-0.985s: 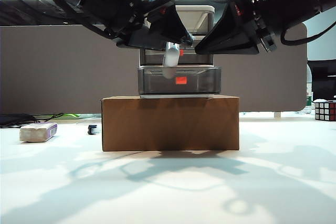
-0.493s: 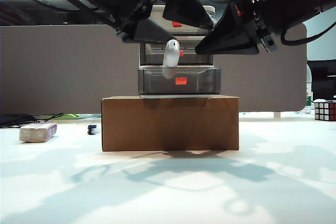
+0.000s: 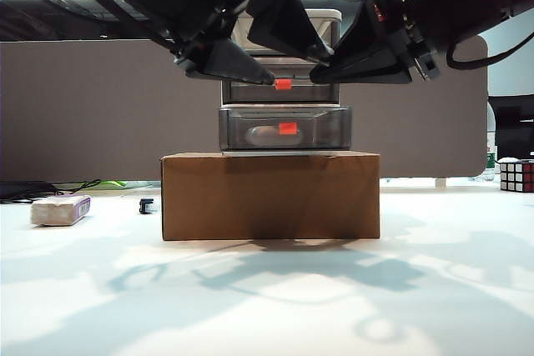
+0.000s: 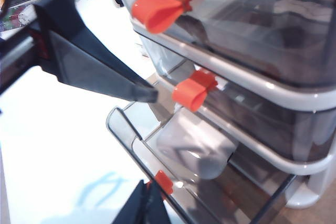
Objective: Open the third layer of the drawer on the table, pick up the earphone case on the table and put it in, and finally close the drawer.
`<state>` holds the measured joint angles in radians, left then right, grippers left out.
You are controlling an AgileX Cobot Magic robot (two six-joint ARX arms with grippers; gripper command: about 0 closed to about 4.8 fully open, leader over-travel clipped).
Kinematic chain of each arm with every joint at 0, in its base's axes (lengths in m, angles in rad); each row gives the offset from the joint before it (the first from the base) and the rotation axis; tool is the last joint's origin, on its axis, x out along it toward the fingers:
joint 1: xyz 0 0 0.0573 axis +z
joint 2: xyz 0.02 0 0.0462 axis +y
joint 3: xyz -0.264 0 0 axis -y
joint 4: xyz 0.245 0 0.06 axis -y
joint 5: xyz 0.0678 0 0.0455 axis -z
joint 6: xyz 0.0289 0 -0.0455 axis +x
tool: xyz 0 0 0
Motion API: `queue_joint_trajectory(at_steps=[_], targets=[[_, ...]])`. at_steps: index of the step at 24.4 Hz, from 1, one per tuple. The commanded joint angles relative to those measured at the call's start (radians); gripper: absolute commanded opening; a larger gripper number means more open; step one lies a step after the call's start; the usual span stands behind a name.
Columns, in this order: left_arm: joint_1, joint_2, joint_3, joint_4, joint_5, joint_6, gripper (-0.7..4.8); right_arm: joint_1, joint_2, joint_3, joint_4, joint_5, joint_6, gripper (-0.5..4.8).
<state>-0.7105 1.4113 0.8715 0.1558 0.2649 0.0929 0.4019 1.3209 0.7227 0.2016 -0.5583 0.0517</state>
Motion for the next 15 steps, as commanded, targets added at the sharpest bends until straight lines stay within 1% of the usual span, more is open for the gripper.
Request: queue_joint_trajectory(at_steps=[1, 3, 4, 6, 7, 8, 9, 10, 11, 15], targets=[[0.0, -0.037, 0.006, -0.029, 0.001, 0.0, 4.65, 0.001, -0.017, 0.004, 0.011, -0.005, -0.003, -0.05], [0.0, -0.05, 0.006, -0.05, 0.001, 0.0, 4.49, 0.001, -0.024, 0.004, 0.013, 0.0, -0.003, -0.05], [0.0, -0.05, 0.006, -0.061, 0.003, 0.001, 4.27, 0.001, -0.026, 0.004, 0.016, 0.0, -0.003, -0.05], [0.0, -0.05, 0.006, -0.143, 0.079, 0.002, 1.99, 0.001, -0.031, 0.004, 0.031, 0.002, -0.003, -0.06], [0.0, -0.05, 0.006, -0.193, 0.126, 0.004, 0.65, 0.001, -0.033, 0.004, 0.04, 0.001, -0.002, -0.05], [0.0, -0.049, 0.005, -0.22, 0.15, 0.004, 0.14, 0.001, -0.036, 0.004, 0.043, 0.002, 0.0, -0.05], [0.0, -0.048, 0.005, -0.247, 0.165, 0.005, -0.08, 0.001, -0.038, 0.005, 0.05, 0.002, 0.0, -0.06], [0.0, -0.044, 0.005, -0.296, 0.161, 0.018, -0.06, 0.001, -0.04, 0.005, 0.069, 0.002, 0.003, -0.05], [0.001, -0.039, 0.004, -0.309, 0.148, 0.035, -0.06, 0.001, -0.04, 0.005, 0.08, 0.002, 0.007, -0.05], [0.002, -0.02, 0.003, -0.327, 0.035, 0.058, -0.06, 0.001, -0.04, 0.005, 0.11, 0.002, 0.031, -0.05]])
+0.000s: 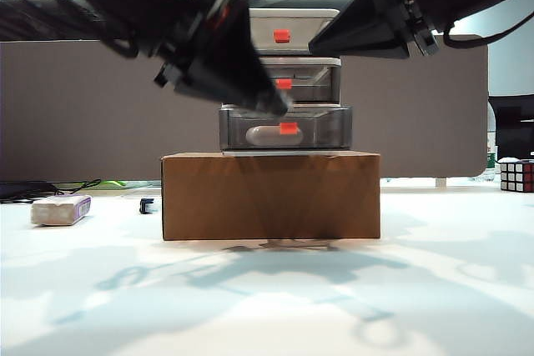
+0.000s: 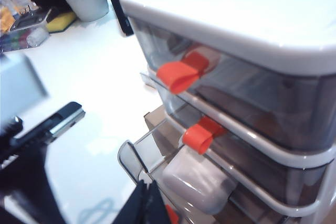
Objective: Open the third layer of the drawer on the table, pick up the earphone case on the table and put it in, and finally close the drawer.
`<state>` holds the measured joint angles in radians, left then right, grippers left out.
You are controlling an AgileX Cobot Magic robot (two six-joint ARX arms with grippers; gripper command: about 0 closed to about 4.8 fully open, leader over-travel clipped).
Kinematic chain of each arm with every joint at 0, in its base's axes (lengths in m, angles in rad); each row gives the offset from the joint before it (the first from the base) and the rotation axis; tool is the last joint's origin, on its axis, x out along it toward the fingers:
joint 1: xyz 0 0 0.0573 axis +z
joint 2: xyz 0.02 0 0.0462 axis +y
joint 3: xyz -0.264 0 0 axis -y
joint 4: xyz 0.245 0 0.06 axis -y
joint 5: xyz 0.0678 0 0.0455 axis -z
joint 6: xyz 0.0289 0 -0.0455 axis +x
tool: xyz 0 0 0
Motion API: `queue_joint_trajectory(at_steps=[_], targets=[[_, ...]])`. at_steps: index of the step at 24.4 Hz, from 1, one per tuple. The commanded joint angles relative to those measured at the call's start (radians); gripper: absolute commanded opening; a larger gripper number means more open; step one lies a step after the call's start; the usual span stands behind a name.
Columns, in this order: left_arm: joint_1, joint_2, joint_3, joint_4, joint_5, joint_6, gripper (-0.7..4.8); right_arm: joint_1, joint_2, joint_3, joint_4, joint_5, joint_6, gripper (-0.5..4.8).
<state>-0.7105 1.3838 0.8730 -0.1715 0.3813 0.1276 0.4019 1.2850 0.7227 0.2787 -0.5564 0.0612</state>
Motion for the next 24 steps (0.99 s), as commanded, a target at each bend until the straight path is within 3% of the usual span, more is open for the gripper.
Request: queue_joint_trajectory(at_steps=[1, 24], targets=[[0.002, 0.012, 0.002, 0.005, -0.104, 0.03, -0.06, 0.001, -0.005, 0.005, 0.033, 0.0, 0.022, -0.06], [0.015, 0.116, 0.002, 0.399, -0.416, 0.08, -0.06, 0.001, -0.005, 0.005, 0.0, 0.004, 0.016, -0.05]])
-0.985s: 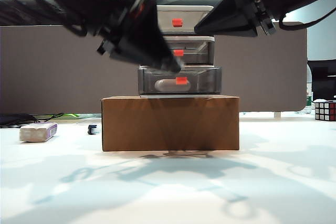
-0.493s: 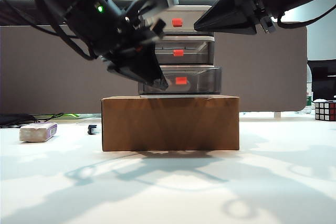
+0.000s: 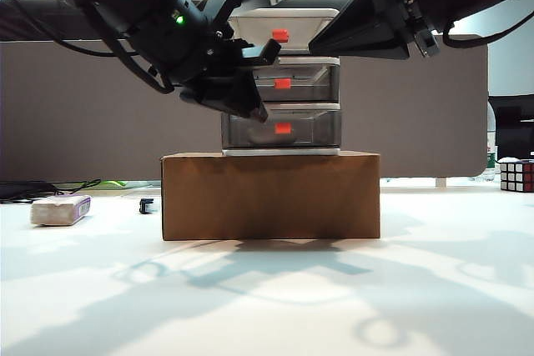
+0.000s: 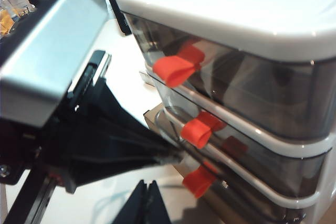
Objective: Open the third layer of the drawer on the table, pick up the earphone case on the table and put it in, and finally close the drawer.
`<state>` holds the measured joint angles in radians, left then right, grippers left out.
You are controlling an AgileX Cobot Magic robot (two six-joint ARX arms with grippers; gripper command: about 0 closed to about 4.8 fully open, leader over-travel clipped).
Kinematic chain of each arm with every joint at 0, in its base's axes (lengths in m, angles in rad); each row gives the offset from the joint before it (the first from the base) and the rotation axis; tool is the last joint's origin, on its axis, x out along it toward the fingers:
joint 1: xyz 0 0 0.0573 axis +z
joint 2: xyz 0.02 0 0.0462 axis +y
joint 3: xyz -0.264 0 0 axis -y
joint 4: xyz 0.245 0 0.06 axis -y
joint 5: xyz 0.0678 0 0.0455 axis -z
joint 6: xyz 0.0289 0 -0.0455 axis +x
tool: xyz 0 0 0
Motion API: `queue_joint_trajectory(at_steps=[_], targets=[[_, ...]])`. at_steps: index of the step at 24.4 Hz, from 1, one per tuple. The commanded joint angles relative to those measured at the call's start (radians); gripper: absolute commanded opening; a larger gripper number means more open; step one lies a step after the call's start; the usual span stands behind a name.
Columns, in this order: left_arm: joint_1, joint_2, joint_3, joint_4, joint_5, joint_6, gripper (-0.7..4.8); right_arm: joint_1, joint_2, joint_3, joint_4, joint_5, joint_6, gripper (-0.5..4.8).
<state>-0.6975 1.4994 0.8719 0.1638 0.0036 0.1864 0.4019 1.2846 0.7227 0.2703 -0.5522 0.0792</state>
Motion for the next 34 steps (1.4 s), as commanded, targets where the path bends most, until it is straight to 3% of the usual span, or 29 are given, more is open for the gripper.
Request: queue_joint_trajectory(at_steps=[1, 3, 5, 9, 10, 15, 19, 21, 28, 34], targets=[[0.002, 0.0, 0.003, 0.069, -0.038, 0.024, -0.06, 0.001, -0.004, 0.005, 0.007, 0.0, -0.002, -0.05], [0.002, -0.001, 0.003, 0.068, -0.048, 0.024, -0.06, 0.001, -0.006, 0.005, 0.001, 0.0, -0.002, -0.05], [0.001, -0.032, 0.003, -0.017, -0.003, 0.019, -0.06, 0.001, -0.053, 0.004, -0.043, 0.008, -0.051, -0.05], [-0.031, -0.202, -0.092, -0.063, -0.003, 0.019, -0.06, 0.0, -0.222, 0.002, -0.219, 0.159, -0.18, -0.05], [-0.031, -0.302, -0.156, -0.063, -0.003, -0.017, -0.06, -0.002, -0.293, -0.001, -0.28, 0.188, -0.193, -0.06], [-0.031, -0.623, -0.367, -0.073, -0.006, -0.085, -0.06, 0.001, -0.544, -0.103, -0.334, 0.221, -0.137, -0.06], [-0.038, -0.948, -0.574, -0.067, -0.08, -0.203, -0.06, 0.002, -0.835, -0.259, -0.391, 0.357, -0.082, -0.06], [-0.038, -1.095, -0.65, -0.076, -0.091, -0.219, -0.06, 0.002, -0.969, -0.331, -0.409, 0.418, -0.081, -0.05], [-0.037, -1.381, -0.758, -0.19, -0.129, -0.244, -0.06, 0.001, -1.288, -0.526, -0.423, 0.491, -0.079, -0.05], [-0.037, -1.497, -0.795, -0.319, -0.123, -0.28, -0.06, 0.003, -1.285, -0.61, -0.438, 0.483, -0.084, -0.05]])
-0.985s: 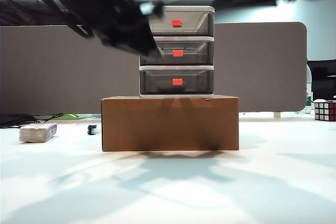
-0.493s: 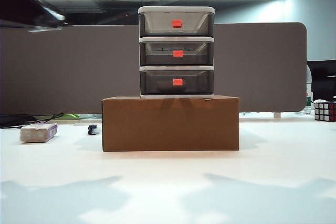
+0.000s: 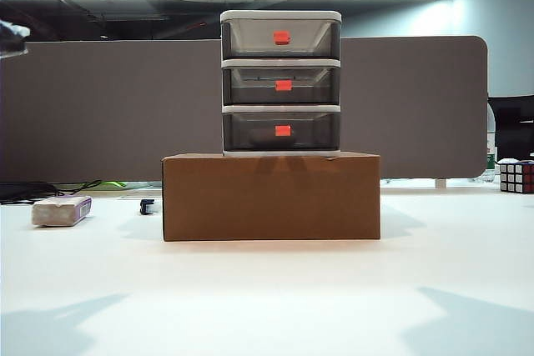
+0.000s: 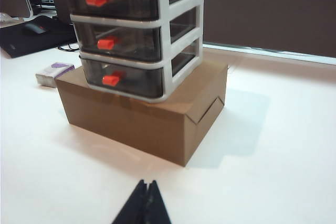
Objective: Open the third layer of the drawer on the table, pick up the earphone case on the table and put it in, and finally close the drawer.
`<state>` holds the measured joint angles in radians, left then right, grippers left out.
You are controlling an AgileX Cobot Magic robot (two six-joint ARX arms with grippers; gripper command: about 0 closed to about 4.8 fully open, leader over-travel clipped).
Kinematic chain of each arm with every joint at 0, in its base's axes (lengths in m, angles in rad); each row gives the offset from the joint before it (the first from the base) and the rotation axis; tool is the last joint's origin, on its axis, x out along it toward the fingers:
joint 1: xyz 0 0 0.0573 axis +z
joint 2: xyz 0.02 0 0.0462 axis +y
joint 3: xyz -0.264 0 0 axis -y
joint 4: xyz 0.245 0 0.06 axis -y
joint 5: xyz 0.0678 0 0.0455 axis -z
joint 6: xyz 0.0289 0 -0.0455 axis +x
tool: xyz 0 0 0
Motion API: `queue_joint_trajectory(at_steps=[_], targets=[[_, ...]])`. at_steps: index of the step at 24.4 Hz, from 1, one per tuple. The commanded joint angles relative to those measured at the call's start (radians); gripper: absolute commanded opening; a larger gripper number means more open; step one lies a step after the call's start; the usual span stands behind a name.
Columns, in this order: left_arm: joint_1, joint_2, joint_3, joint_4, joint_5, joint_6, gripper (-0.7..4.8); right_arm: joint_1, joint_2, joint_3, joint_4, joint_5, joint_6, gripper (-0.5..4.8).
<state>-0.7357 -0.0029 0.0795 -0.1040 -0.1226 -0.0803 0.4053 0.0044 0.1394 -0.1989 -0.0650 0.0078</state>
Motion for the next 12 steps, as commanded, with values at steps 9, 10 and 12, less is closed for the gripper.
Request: queue_joint_trajectory(at_steps=[9, 10, 12], targets=[[0.005, 0.005, -0.073, 0.113, -0.024, 0.007, -0.06, -0.002, -0.005, -0.139, 0.17, 0.011, -0.043, -0.05], [0.005, 0.005, -0.073, 0.109, -0.047, 0.031, -0.06, -0.003, -0.005, -0.138, 0.173, 0.015, -0.055, -0.05], [0.005, 0.005, -0.073, 0.092, -0.086, 0.075, -0.06, -0.003, -0.005, -0.138, 0.174, 0.037, -0.095, -0.06]])
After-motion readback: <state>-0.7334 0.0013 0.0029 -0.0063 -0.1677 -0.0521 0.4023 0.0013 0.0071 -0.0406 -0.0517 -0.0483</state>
